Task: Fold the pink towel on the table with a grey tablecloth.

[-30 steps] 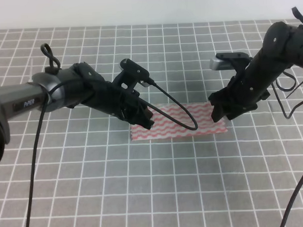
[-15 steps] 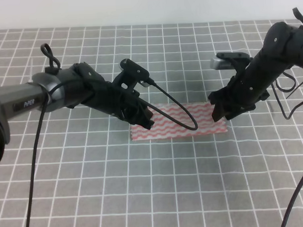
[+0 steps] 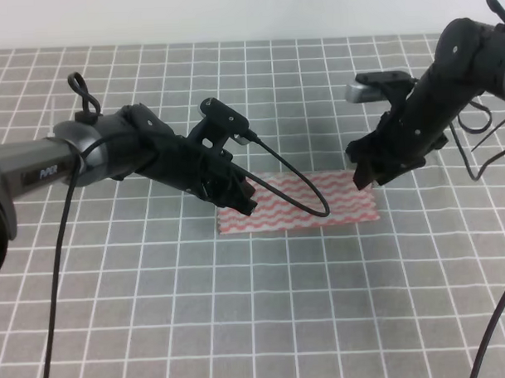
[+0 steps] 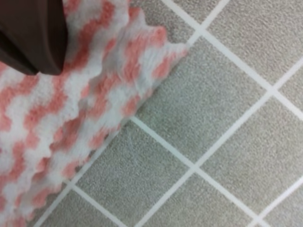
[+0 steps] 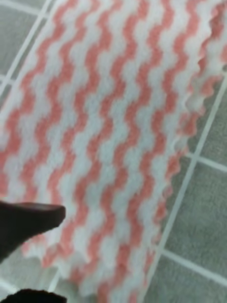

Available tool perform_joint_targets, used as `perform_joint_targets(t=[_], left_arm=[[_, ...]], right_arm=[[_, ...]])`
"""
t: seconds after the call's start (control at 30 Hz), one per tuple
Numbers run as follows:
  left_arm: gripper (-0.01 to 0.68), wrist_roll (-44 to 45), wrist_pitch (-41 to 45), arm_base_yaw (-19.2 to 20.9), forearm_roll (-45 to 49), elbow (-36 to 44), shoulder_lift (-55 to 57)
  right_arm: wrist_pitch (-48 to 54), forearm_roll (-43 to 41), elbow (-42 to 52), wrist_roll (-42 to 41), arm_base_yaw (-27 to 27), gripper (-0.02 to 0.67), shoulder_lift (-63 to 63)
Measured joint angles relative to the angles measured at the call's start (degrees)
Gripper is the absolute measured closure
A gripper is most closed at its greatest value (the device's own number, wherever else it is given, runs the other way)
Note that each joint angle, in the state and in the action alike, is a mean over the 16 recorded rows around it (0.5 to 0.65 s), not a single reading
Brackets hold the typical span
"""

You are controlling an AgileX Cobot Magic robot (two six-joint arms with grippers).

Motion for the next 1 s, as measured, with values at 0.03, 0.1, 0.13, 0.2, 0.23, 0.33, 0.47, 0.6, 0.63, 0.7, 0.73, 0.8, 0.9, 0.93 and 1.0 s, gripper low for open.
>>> perform_joint_targets(t=[0.03, 0.1, 0.13, 0.2, 0.23, 0.33, 0.47, 0.6, 0.63, 0.7, 0.73, 0.8, 0.9, 0.93, 1.0], left_arm=[[0.675, 0.0, 0.0, 0.0, 0.0, 0.0, 0.0], [0.675, 0.0, 0.0, 0.0, 0.0, 0.0, -0.1], [0.675, 0.0, 0.0, 0.0, -0.1, -0.1, -0.1], [0.675, 0.0, 0.0, 0.0, -0.1, -0.1, -0.2], [0.675, 0.0, 0.0, 0.0, -0.1, -0.1, -0.1], [0.675, 0.0, 0.0, 0.0, -0.1, -0.1, -0.2], [0.675, 0.1, 0.0, 0.0, -0.2, -0.2, -0.3], [0.675, 0.1, -0.1, 0.0, -0.2, -0.2, -0.3], [0.675, 0.1, -0.1, 0.0, -0.2, -0.2, -0.3], [0.675, 0.2, -0.1, 0.0, -0.2, -0.2, -0.3], [0.675, 0.2, -0.1, 0.0, -0.1, -0.1, -0.2], [0.675, 0.2, -0.2, 0.0, -0.2, -0.2, -0.3], [0.675, 0.2, -0.4, 0.0, -0.2, -0.2, -0.3], [0.675, 0.2, -0.4, 0.0, -0.2, -0.2, -0.3], [0.675, 0.2, -0.4, 0.0, -0.2, -0.2, -0.3]], right_arm=[[0.3, -0.3, -0.3, 0.0, 0.0, 0.361, 0.0], [0.8, -0.8, -0.8, 0.1, 0.0, 0.361, 0.1], [1.1, -1.1, -1.0, 0.1, 0.0, 0.361, 0.1], [1.4, -1.5, -1.3, 0.3, 0.0, 0.361, 0.3], [1.5, -1.6, -1.3, 0.4, 0.0, 0.361, 0.4], [1.9, -1.8, -1.3, 0.6, 0.0, 0.361, 0.7], [2.2, -1.4, -1.3, 1.0, 0.0, 0.361, 1.2], [2.3, -0.8, -1.2, 1.3, 0.0, 0.362, 1.6], [2.3, -0.6, -1.2, 1.4, 0.0, 0.362, 1.7], [2.3, -0.3, -1.2, 1.5, 0.0, 0.364, 1.8], [2.3, -0.2, -1.2, 1.5, 0.0, 0.366, 1.8], [2.3, 0.1, -1.2, 1.5, 0.0, 0.37, 1.9], [2.2, 0.6, -1.2, 1.5, 0.0, 0.379, 1.9], [2.2, 0.7, -1.2, 1.5, 0.0, 0.384, 1.9], [2.1, 0.9, -1.2, 1.5, 0.0, 0.395, 2.0]])
